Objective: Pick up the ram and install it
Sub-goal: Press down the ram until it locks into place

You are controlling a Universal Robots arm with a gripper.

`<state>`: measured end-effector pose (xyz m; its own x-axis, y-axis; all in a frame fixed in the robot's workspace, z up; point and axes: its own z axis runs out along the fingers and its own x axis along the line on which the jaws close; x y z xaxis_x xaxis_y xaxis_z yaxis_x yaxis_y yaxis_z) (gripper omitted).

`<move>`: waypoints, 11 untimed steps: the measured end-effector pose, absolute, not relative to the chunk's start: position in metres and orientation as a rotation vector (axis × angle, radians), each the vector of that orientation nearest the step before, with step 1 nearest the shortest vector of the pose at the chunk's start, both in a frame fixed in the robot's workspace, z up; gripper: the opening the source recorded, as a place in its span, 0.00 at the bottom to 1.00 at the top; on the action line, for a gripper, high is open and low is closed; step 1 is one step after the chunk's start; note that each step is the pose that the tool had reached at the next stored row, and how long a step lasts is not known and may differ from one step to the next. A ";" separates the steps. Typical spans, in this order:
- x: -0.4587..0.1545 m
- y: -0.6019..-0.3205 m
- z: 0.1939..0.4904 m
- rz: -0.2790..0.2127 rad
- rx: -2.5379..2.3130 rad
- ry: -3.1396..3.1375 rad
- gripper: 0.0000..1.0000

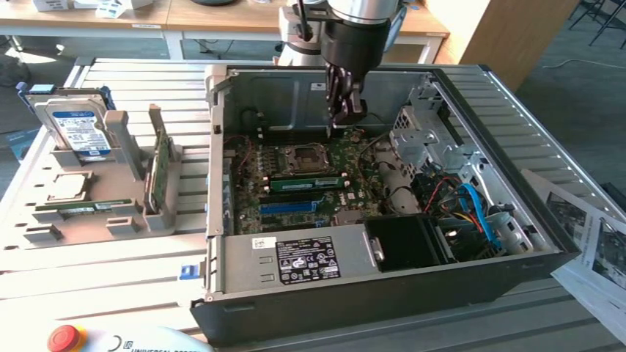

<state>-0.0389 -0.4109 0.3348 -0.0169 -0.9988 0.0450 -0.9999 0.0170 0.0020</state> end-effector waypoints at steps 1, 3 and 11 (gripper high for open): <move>-0.037 -0.411 0.335 0.047 2.179 -2.216 0.11; -0.033 -0.411 0.335 0.047 2.179 -2.216 0.11; -0.018 -0.411 0.335 0.047 2.179 -2.216 0.11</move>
